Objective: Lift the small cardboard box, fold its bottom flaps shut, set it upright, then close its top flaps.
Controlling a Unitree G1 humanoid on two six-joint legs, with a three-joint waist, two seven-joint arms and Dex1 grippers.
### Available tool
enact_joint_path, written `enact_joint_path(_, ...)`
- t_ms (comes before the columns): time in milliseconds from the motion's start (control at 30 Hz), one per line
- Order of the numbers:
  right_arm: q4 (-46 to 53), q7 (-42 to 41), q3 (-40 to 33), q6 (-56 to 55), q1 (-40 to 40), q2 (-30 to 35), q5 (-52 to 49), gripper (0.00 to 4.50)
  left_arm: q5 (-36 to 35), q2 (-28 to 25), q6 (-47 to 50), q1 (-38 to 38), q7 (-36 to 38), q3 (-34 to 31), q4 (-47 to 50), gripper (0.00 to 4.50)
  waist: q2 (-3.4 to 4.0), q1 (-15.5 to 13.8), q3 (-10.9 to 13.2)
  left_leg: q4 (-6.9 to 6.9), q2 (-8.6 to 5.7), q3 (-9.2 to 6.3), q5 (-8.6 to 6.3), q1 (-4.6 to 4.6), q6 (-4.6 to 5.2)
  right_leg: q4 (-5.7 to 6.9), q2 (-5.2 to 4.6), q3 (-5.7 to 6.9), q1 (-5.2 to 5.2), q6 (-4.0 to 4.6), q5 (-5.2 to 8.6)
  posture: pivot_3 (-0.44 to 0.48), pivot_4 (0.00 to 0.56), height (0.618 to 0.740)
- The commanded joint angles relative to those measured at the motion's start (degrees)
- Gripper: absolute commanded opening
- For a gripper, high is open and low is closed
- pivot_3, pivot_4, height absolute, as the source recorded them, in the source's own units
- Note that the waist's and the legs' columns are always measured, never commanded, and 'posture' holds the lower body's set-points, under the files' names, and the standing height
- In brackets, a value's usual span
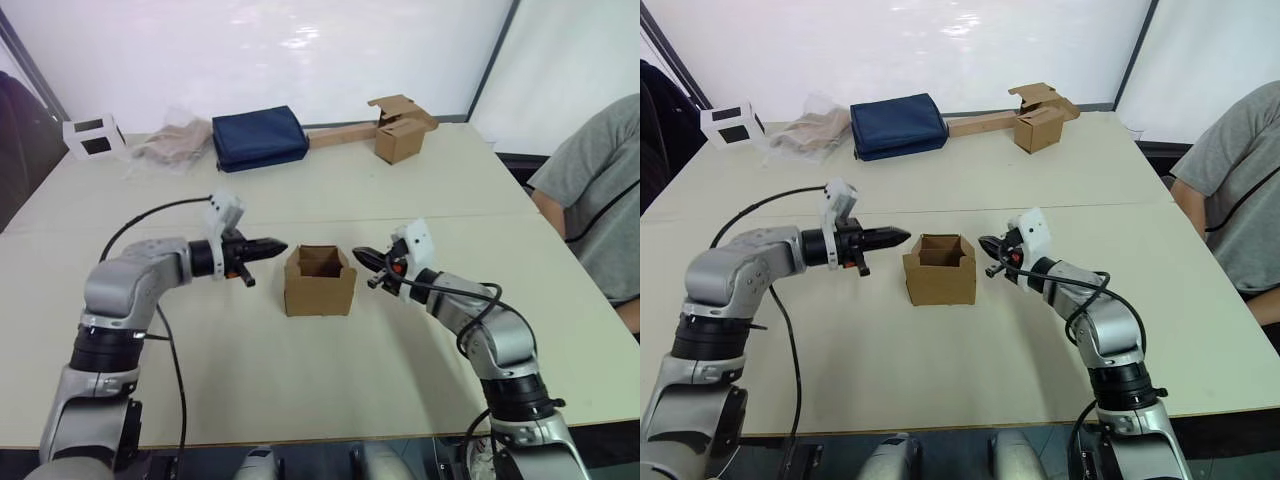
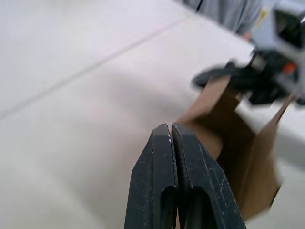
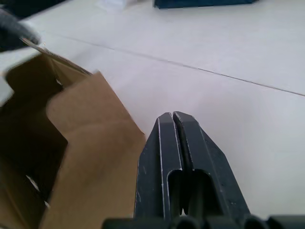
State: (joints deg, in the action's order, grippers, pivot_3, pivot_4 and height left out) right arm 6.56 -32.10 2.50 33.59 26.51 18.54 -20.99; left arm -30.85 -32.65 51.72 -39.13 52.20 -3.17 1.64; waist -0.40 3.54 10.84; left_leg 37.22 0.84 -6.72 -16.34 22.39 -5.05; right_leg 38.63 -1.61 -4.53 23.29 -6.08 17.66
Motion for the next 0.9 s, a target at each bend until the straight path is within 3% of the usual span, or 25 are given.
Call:
enact_joint_path(33, 0.7, -1.5, 0.5, -2.0, 0.7, -0.3, -0.2, 0.0, -0.6, -0.6, -0.3, 1.1, 0.2, 0.5, 1.5, 0.06, 0.0, 0.4, 0.0, 0.0, 0.0, -0.01, 0.0, 0.0, 0.0, 0.0, 0.0, 0.01, 0.0, 0.0, 0.0, 0.0, 0.15, 0.74)
enact_joint_path(900, 10.6, -3.7, 0.0, 3.9, -3.4, 1.7, -5.2, 0.0, 1.8, -1.2, -4.2, 3.6, 1.0, 6.0, 2.0, 0.06, 0.0, 0.3, 0.0, 0.01, -0.01, -0.01, 0.01, 0.0, -0.01, 0.0, -0.01, 0.0, 0.0, 0.0, 0.0, 0.0, 0.15, 0.74)
